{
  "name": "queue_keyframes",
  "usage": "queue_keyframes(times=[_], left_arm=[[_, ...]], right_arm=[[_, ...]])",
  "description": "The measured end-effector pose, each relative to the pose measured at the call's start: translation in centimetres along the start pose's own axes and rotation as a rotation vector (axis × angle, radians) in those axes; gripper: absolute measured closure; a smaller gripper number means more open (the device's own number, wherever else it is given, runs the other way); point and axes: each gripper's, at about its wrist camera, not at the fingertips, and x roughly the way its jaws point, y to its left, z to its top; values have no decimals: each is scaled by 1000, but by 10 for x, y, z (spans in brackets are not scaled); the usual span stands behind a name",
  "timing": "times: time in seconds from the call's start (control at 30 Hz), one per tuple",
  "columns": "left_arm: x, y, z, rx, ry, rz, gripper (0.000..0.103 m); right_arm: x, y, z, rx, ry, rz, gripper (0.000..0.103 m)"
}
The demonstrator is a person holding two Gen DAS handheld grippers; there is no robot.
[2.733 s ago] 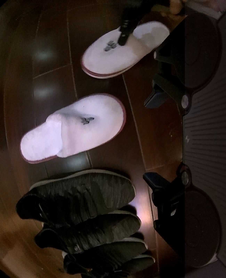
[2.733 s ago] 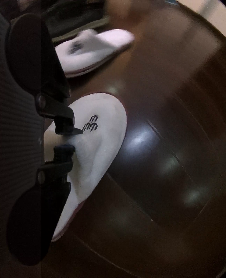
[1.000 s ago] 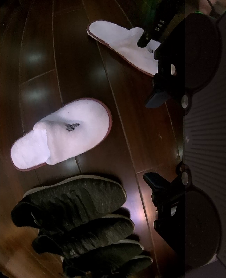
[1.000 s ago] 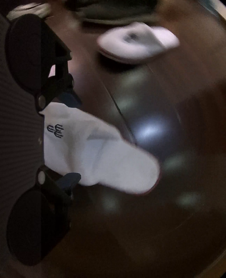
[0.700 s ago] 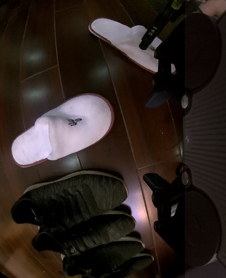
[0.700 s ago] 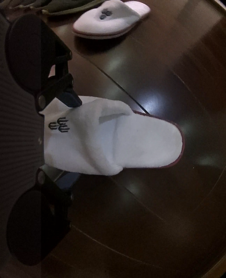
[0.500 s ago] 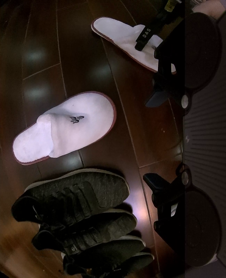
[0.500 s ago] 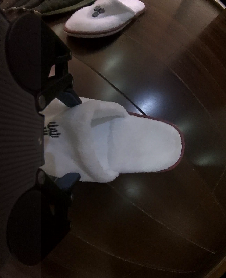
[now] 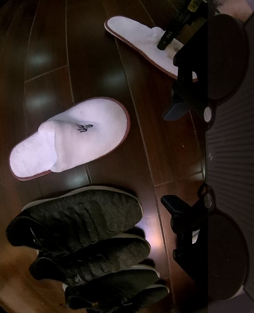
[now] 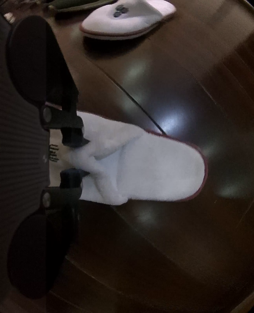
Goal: Organize scattered shoes
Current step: 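Carry the white slipper with the right tool toward the placed slipper, then lower the slipper beside the other slipper and open the right tool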
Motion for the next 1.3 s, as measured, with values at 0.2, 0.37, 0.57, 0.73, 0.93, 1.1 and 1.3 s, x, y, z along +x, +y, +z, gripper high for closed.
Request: queue_keyframes(times=[0.2,0.37,0.57,0.73,0.93,1.1,1.3], left_arm=[[-1,4,4,-18,1,-11,16],[-3,13,8,-48,1,-17,16],[-6,22,15,-74,-10,-28,16],[-9,33,22,-108,-27,-19,16],[-10,48,30,-143,-28,-12,16],[-11,56,37,-152,-27,-13,16],[-8,66,41,-173,-9,-15,16]], right_arm=[[-22,20,11,-126,-27,-9,84],[-39,41,29,-233,-61,-4,84],[-49,86,62,-409,-107,17,84],[-56,126,82,-550,-124,52,84],[-50,156,103,-637,-121,80,84],[-18,187,128,-706,-116,82,84],[6,227,141,-736,-110,77,84]])
